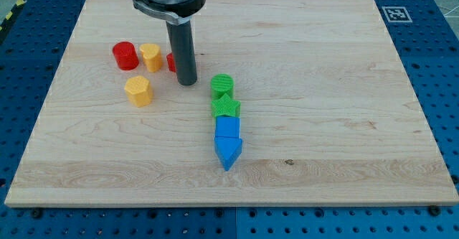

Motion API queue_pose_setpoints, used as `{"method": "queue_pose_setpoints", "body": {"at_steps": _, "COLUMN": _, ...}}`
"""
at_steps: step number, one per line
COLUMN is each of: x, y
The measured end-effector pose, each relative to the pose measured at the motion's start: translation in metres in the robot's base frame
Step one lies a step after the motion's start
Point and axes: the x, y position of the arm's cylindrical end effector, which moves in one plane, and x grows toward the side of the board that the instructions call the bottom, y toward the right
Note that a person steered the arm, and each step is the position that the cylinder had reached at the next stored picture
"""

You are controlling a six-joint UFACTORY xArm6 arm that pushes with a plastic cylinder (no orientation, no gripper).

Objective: Slide the green circle a bit down

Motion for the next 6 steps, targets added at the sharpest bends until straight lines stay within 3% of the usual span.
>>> {"method": "queue_pose_setpoints", "body": {"at_steps": 6, "x": 0.0, "y": 0.053}}
